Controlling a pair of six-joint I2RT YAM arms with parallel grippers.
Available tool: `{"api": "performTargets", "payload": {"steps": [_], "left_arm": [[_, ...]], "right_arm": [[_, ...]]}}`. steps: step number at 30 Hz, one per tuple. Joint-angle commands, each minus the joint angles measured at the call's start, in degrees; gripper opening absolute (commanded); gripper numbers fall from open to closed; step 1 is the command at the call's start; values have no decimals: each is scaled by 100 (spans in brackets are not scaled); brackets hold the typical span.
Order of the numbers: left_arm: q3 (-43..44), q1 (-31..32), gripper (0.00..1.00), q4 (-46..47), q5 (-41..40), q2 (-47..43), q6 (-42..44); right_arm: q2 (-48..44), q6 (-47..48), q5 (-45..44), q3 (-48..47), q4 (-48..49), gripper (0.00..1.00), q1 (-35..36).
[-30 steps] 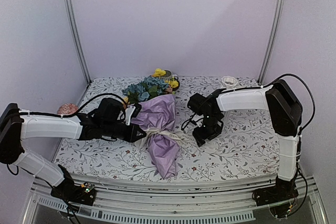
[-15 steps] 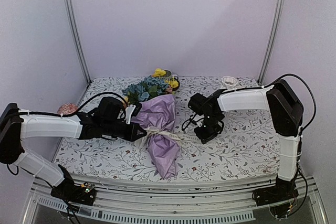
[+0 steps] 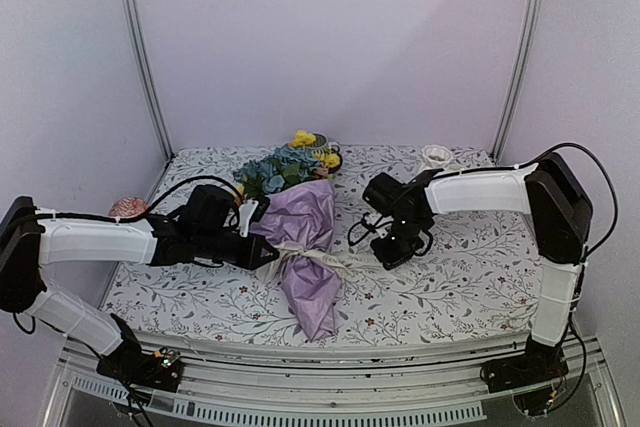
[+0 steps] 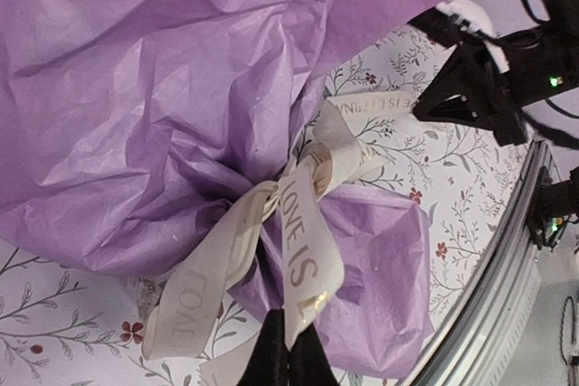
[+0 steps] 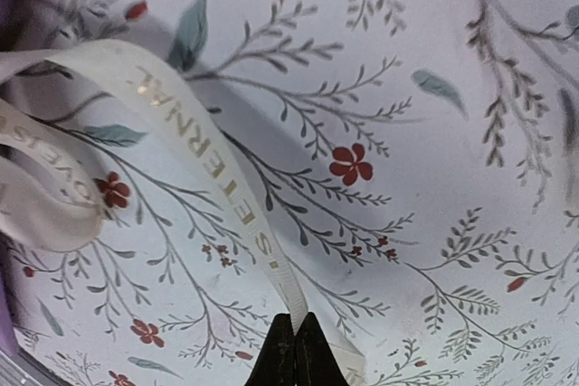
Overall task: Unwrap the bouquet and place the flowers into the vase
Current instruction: Pick up the ribbon from the tied bouquet, then untie the ribbon from the tied bouquet.
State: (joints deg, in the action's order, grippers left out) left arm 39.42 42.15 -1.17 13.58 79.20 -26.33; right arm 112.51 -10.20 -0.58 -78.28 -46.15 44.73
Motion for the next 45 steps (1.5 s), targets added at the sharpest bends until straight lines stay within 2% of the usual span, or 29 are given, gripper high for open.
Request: {"api": "performTargets", "payload": {"steps": [1, 12, 23, 35, 45], "left_arm": [[92, 16, 0, -64, -20, -97, 31], [95, 21, 0, -223, -118, -373, -10], [57, 19, 0, -160, -107, -494, -97], [313, 18, 0, -313, -137, -996, -155], [798, 22, 0, -501, 202, -1301, -265]], "right_arm": [[-950, -321, -303, 111, 669, 3, 34], [-2599, -1198, -1281, 1198, 1750, 2, -210], [-4086, -1816, -1511, 2566, 2641, 2, -504], [-4082, -2244, -1374, 3373, 3056, 2, -527], [-3519, -2148, -904, 3488, 3230, 2, -527]]}}
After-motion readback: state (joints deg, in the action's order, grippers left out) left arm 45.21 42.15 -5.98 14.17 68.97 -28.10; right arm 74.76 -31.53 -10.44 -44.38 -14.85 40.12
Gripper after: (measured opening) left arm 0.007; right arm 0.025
